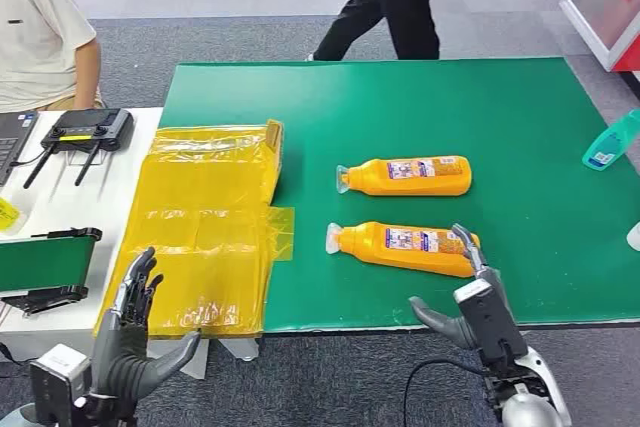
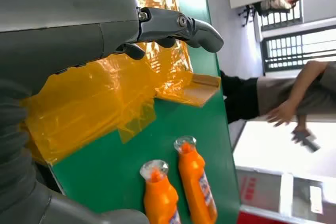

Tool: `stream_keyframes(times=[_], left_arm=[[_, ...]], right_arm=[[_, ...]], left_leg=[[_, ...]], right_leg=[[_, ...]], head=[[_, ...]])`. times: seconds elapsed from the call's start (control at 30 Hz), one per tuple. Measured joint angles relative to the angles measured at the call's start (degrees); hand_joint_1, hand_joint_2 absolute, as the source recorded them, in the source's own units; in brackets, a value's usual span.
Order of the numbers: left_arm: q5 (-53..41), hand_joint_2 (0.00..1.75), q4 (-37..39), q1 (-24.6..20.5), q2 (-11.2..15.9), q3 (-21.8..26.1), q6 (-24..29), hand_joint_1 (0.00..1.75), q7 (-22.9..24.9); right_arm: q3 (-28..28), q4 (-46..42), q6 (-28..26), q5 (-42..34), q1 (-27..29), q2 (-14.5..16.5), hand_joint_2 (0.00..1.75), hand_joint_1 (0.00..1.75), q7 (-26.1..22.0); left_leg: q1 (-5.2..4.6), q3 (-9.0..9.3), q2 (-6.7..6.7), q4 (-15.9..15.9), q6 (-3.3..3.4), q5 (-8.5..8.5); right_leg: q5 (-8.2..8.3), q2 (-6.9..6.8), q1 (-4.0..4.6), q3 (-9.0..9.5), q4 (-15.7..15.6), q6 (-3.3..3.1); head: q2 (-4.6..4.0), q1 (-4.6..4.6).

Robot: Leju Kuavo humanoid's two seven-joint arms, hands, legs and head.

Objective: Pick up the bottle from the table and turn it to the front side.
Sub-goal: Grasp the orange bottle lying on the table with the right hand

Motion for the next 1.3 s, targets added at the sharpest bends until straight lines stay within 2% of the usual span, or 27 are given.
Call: stream_keyframes(times=[0.27, 0.8, 1.0, 1.3], left_arm=[[-2.6, 1.75, 1.2, -1.4, -1.9, 4.1, -2.7, 0.00, -1.6], [2.0, 1.75, 3.9, -2.2, -2.2, 4.2, -5.2, 0.00, -1.5], [2.7, 1.75, 4.3, -2.2, -2.2, 4.2, -5.2, 0.00, -1.2], [2.7, 1.75, 4.8, -2.3, -2.2, 4.2, -5.2, 0.00, -1.2]], right_arm=[[3.8, 2.8, -1.4, 0.5, -1.7, -1.3, 1.75, 0.00, 0.9], [6.0, 7.5, -2.8, 2.6, -4.4, -2.5, 1.75, 0.00, 1.0], [6.0, 8.1, -5.1, 8.0, -4.8, -3.8, 1.75, 0.00, 2.7], [6.0, 9.2, -5.7, 9.4, -5.5, -4.9, 1.75, 0.00, 3.3]], left_leg=[[-0.01, 0.00, -0.01, 0.0, 0.01, 0.00], [0.00, 0.00, -0.01, 0.0, 0.01, 0.00], [0.00, 0.00, -0.01, 0.0, 0.00, 0.00], [0.00, 0.00, -0.01, 0.0, 0.00, 0.00]], right_leg=[[0.00, 0.00, -0.01, 0.01, 0.0, 0.00], [0.00, 0.00, 0.00, 0.00, 0.0, 0.01], [0.01, 0.00, -0.01, 0.00, 0.0, 0.01], [0.01, 0.00, 0.00, 0.00, 0.0, 0.00]], head=[[0.00, 0.00], [0.00, 0.00], [0.00, 0.00], [0.00, 0.00]])
